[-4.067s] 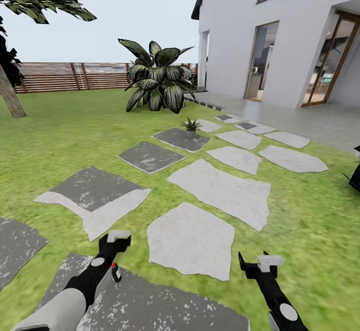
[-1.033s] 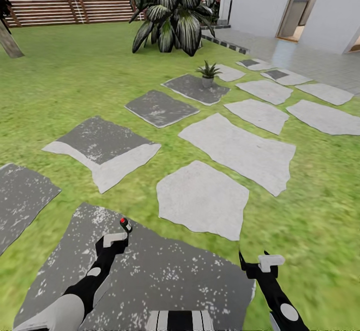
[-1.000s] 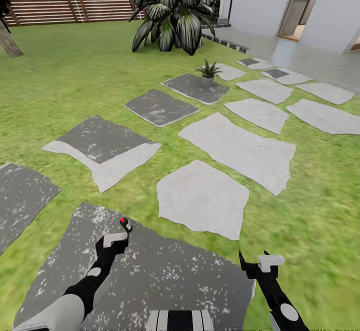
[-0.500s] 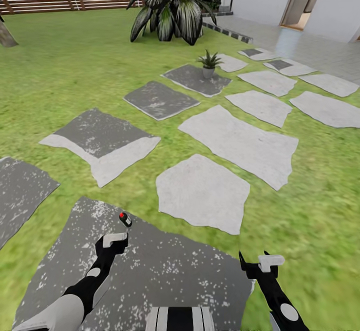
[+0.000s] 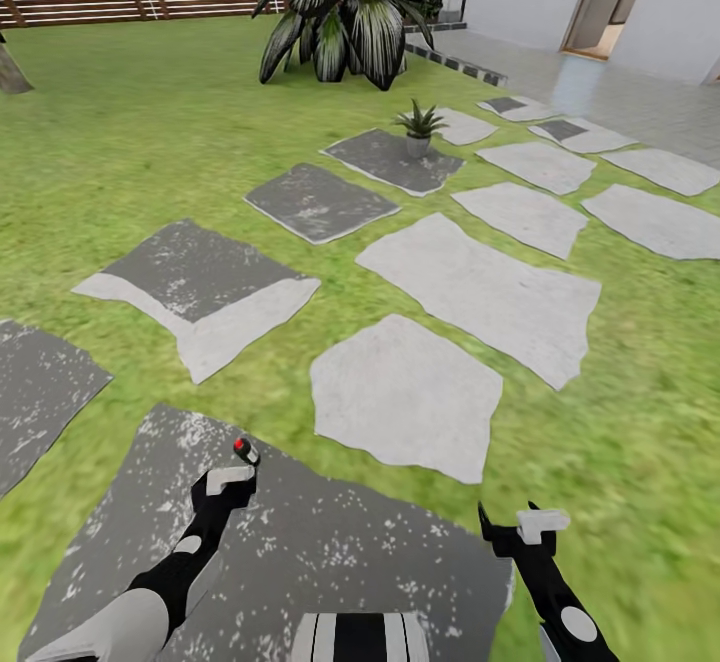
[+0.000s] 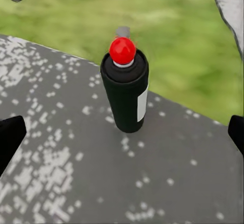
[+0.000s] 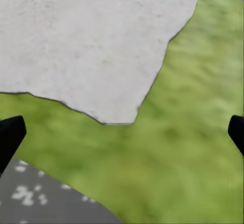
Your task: Pick up the pesticide atomizer in the garden and spray insectifuge to fully cover both potted plants in the garden.
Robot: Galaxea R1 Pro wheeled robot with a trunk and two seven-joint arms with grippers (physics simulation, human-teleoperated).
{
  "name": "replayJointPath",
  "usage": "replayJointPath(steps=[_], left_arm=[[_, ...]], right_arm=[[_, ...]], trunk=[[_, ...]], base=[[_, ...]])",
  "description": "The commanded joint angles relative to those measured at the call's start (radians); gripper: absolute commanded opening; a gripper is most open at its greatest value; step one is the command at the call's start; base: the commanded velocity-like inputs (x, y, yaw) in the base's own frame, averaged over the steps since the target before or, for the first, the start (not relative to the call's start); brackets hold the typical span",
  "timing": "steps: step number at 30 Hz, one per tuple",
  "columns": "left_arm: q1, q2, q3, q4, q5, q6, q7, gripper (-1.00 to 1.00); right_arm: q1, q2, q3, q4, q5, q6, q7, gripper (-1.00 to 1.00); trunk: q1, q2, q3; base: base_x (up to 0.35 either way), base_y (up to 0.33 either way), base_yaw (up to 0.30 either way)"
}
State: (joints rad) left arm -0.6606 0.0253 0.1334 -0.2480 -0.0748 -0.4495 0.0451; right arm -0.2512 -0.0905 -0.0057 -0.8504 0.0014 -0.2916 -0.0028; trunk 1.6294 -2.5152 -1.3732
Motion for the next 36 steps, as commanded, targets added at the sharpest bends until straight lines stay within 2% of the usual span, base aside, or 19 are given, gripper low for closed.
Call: replayJointPath(steps=[1, 23, 27, 31, 36], left_arm=[[-0.001, 0.0, 0.003, 0.001, -0.008, -0.003, 0.004, 1.0], [0.005, 0.001, 0.003, -0.003, -0.008, -0.012, 0.004, 1.0], [0.013, 0.002, 0.004, 0.0, -0.008, -0.091, 0.005, 1.0], [0.019, 0.006, 0.005, 0.005, -0.008, -0.11, 0.005, 1.0], [0.056, 0.007, 0.006, 0.013, -0.009, -0.121, 0.005, 1.0]], right_arm=[[0.0, 0.0, 0.0, 0.001, 0.0, -0.003, 0.0, 1.0], [0.0, 0.0, 0.001, -0.001, 0.0, -0.003, 0.0, 1.0], [0.0, 0.0, 0.001, -0.001, 0.0, -0.003, 0.0, 1.0], [0.0, 0.0, 0.001, 0.0, 0.0, -0.003, 0.0, 1.0], [0.0, 0.001, 0.002, 0.001, 0.0, -0.003, 0.0, 1.0]], trunk=[[0.0, 0.0, -0.001], [0.0, 0.0, -0.001], [0.0, 0.0, -0.001], [0.0, 0.0, -0.001], [0.0, 0.0, -0.001]], base=[[0.285, -0.054, 0.0], [0.108, -0.008, 0.0], [0.015, 0.0, 0.0], [0.005, 0.0, 0.0], [0.0, 0.0, 0.0]])
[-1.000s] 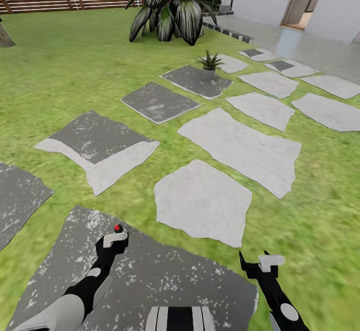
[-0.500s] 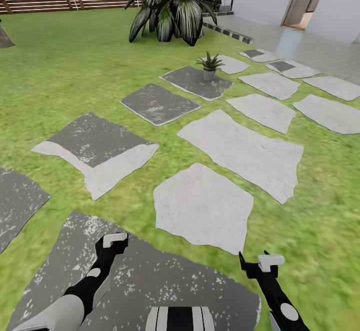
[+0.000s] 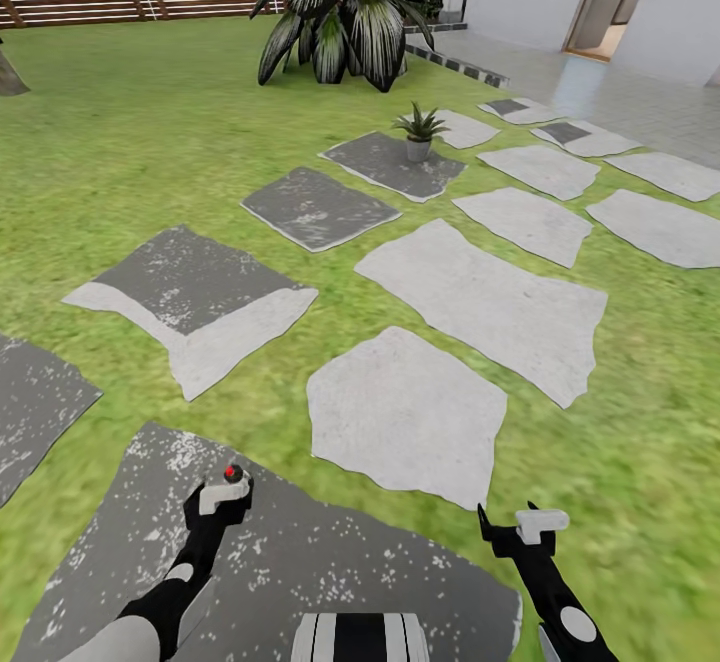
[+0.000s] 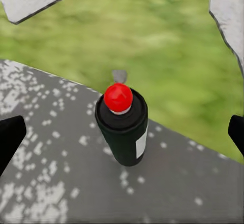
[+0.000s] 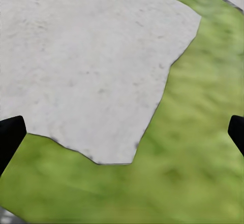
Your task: Pick up the pesticide atomizer in the garden and spray insectifuge to fully cover both potted plants in the garden.
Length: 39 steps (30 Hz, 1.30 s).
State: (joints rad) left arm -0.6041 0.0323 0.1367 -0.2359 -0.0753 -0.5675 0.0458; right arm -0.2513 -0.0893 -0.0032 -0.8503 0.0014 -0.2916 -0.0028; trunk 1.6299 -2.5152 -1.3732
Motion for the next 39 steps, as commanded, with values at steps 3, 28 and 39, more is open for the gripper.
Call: replayJointPath(steps=[3, 28, 39], left_arm=[[0.004, 0.0, 0.003, 0.0, -0.008, -0.004, 0.005, 1.0], [0.006, 0.0, 0.003, 0.003, -0.008, -0.03, 0.005, 1.0], [0.007, 0.001, 0.003, 0.006, -0.004, -0.032, 0.006, 1.0]], right_arm=[[0.0, 0.0, 0.0, 0.0, 0.0, -0.003, 0.0, 1.0], [0.0, 0.0, -0.001, 0.0, 0.0, -0.003, 0.0, 1.0], [0.0, 0.0, -0.001, -0.001, 0.0, -0.003, 0.0, 1.0]], trunk=[[0.0, 0.0, -0.001], [0.009, -0.005, -0.107], [0.009, -0.005, -0.108]], base=[[0.0, 0.0, 0.0], [0.0, 0.0, 0.0], [0.127, 0.0, 0.0]])
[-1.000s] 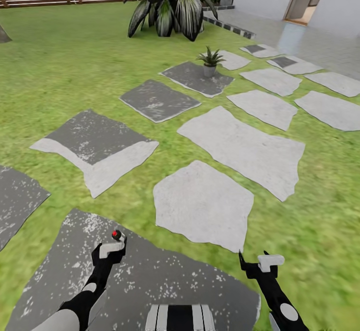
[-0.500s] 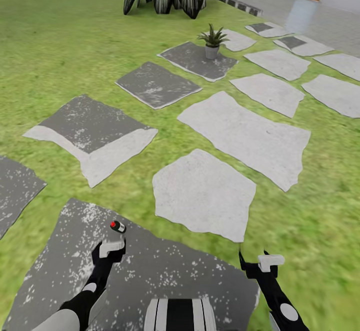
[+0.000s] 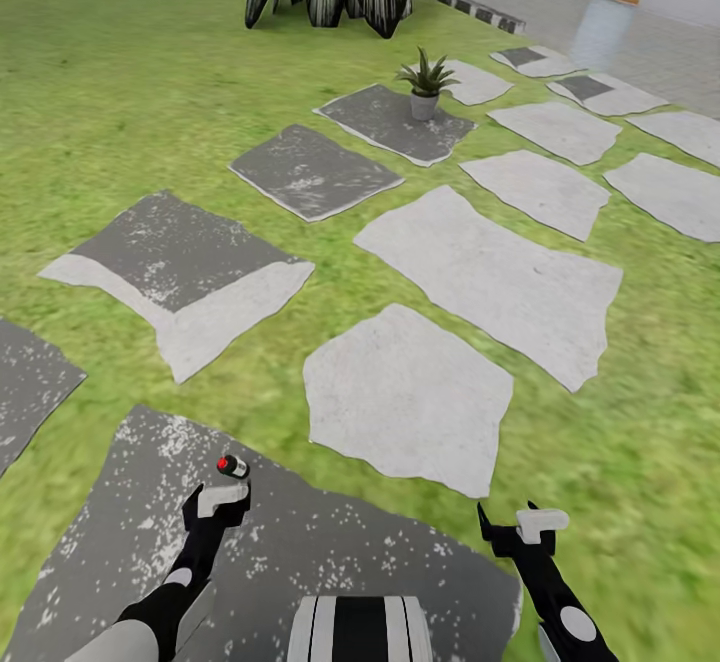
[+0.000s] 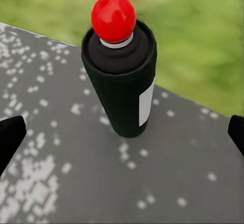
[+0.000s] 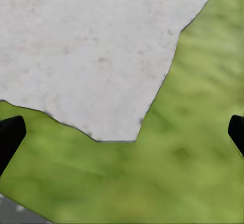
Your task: Pick up the pesticide atomizer in the garden and spray insectifuge to fully cover both potted plants in the garden.
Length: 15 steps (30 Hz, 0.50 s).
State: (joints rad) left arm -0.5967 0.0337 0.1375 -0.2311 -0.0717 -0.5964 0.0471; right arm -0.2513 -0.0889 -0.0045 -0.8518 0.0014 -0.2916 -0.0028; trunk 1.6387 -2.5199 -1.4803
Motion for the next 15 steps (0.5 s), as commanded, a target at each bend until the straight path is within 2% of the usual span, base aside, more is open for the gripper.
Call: replayJointPath(steps=[1, 8, 15], left_arm=[[-0.001, 0.0, 0.002, 0.001, -0.007, -0.003, 0.005, 1.0], [0.0, -0.001, 0.002, 0.001, -0.007, -0.003, 0.004, 1.0], [0.0, -0.001, 0.002, 0.002, -0.007, -0.003, 0.005, 1.0]], right_arm=[[0.0, 0.0, 0.0, 0.0, 0.0, -0.003, 0.0, 1.0], [0.0, 0.0, 0.0, -0.001, 0.0, -0.003, 0.0, 1.0], [0.0, 0.0, 0.0, -0.001, 0.0, -0.003, 0.0, 1.0]], trunk=[[0.0, 0.0, -0.001], [0.0, 0.0, -0.001], [0.0, 0.0, -0.001]], base=[[0.06, 0.0, 0.0], [0.022, 0.0, 0.0], [0.124, 0.0, 0.0]])
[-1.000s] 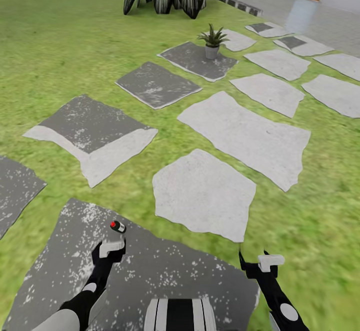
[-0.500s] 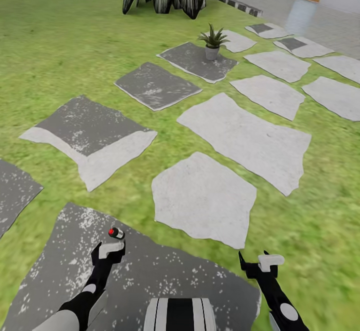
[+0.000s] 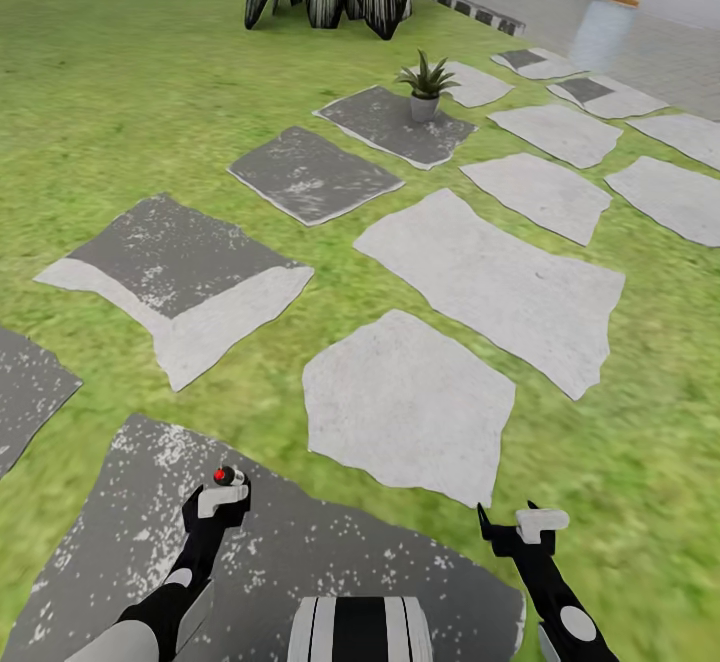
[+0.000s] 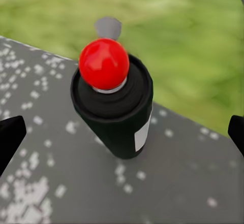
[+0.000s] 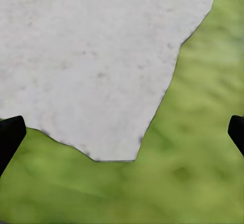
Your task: Pick up the pesticide atomizer in the garden and spray insectifuge to fully cover both potted plants in the garden.
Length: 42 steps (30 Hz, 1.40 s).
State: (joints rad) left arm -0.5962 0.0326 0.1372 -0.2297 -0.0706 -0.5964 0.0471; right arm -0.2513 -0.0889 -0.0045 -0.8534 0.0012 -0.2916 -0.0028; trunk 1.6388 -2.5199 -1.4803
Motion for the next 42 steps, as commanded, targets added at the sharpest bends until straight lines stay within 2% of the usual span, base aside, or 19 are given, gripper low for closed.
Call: replayJointPath(steps=[1, 32, 37, 42], left_arm=[[-0.001, 0.0, 0.002, 0.001, -0.008, -0.003, 0.005, 1.0], [-0.001, 0.0, 0.002, 0.0, -0.007, -0.003, 0.005, 1.0], [-0.001, 0.0, 0.002, 0.0, -0.007, -0.003, 0.005, 1.0], [-0.001, 0.0, 0.003, 0.001, -0.008, -0.003, 0.005, 1.0]], right_arm=[[0.0, 0.0, 0.0, 0.001, 0.0, -0.003, 0.0, 1.0], [0.0, 0.0, -0.001, 0.0, 0.0, -0.002, 0.0, 1.0], [0.0, 0.0, -0.001, 0.0, 0.0, -0.001, 0.0, 1.0], [0.0, 0.0, -0.002, 0.0, -0.001, -0.001, 0.0, 1.0]], trunk=[[0.0, 0.0, -0.001], [0.0, 0.0, -0.001], [0.002, -0.001, -0.021], [0.002, -0.001, -0.023]], base=[[0.022, 0.0, 0.0], [0.018, 0.008, 0.0], [0.0, 0.0, 0.0], [0.0, 0.0, 0.0]])
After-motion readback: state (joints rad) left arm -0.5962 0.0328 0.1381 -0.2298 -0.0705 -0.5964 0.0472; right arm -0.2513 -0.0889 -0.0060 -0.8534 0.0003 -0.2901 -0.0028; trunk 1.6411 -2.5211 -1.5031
